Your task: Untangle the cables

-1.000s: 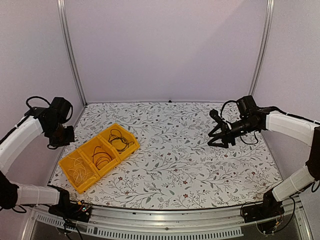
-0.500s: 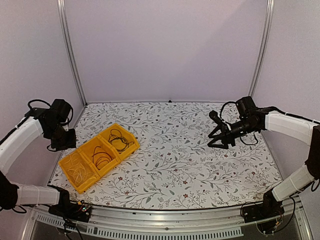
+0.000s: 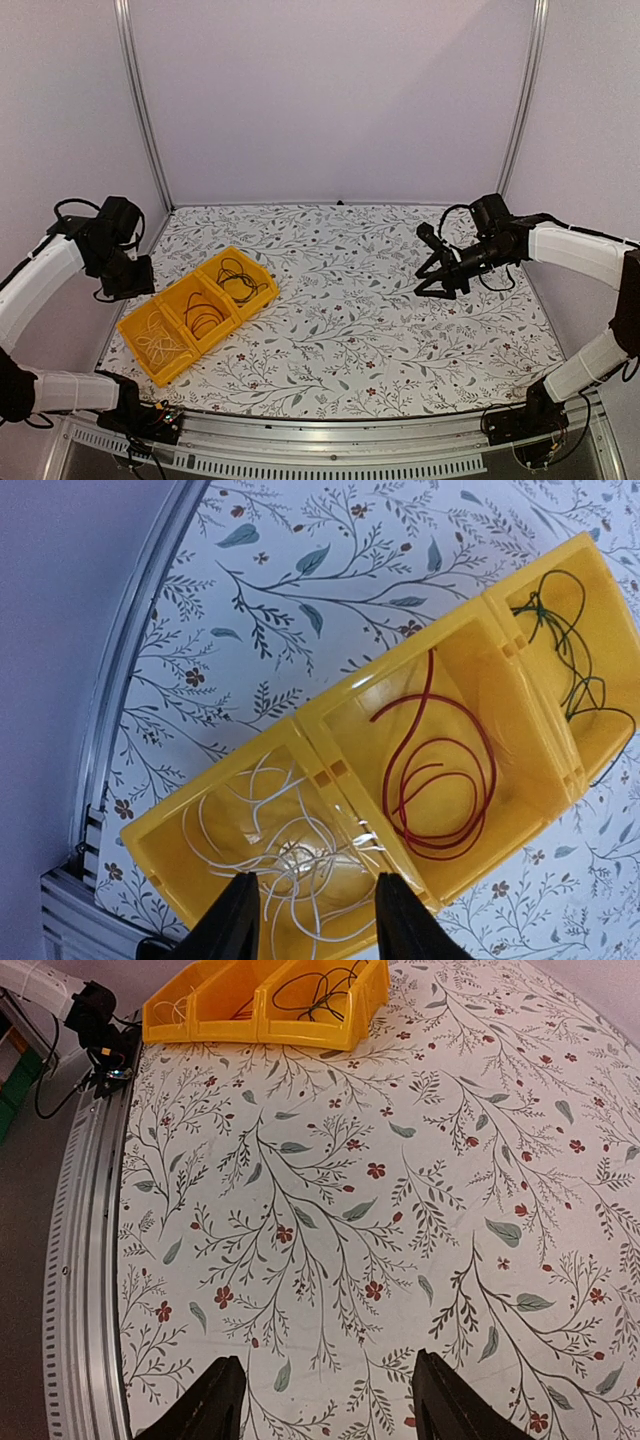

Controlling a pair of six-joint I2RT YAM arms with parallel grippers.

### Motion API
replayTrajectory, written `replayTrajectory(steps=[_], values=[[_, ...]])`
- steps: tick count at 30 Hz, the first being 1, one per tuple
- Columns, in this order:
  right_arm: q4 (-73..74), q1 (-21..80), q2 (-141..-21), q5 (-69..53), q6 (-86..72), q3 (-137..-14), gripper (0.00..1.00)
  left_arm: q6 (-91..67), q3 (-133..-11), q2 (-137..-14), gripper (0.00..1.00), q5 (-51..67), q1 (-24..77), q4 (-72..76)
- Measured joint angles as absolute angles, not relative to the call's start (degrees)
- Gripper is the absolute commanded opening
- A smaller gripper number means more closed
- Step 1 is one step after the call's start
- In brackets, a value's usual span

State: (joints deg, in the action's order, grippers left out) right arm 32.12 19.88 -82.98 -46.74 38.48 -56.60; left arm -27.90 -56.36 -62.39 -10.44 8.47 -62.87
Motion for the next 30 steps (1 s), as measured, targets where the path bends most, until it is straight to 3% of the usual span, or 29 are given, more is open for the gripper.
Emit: replayTrajectory(steps=[13,17,21,26,28,30], values=[[27.88,18.26,-82.72,-37.52,33.8,-56.62,0.66,-18.5,-63.18,-70.43,0.42,-1.67,15.55,-44.49],[24.75,15.07,-80.12,-33.3,30.65,-56.69,0.75,-14.74,-66.02,-76.38,0.43,-0.67,19.03,-39.38],[23.57,13.17,-78.06,-29.02,27.68,-58.61,0.98,-11.31,-67.64,-78.41,0.44,-0.32,21.91,-33.58],[22.13,12.47,-77.03,-22.5,23.57,-64.55,0.99,-9.5,-72.86,-79.9,0.51,1.19,22.72,-27.81],[21.02,12.4,-76.51,-19.4,21.32,-66.57,0.99,-9.61,-75.83,-80.95,0.64,2.17,22.85,-25.39],[19.75,12.36,-75.96,-15.59,18.46,-68.27,0.99,-9.87,-77.23,-81.14,0.97,3.14,23.27,-22.04]])
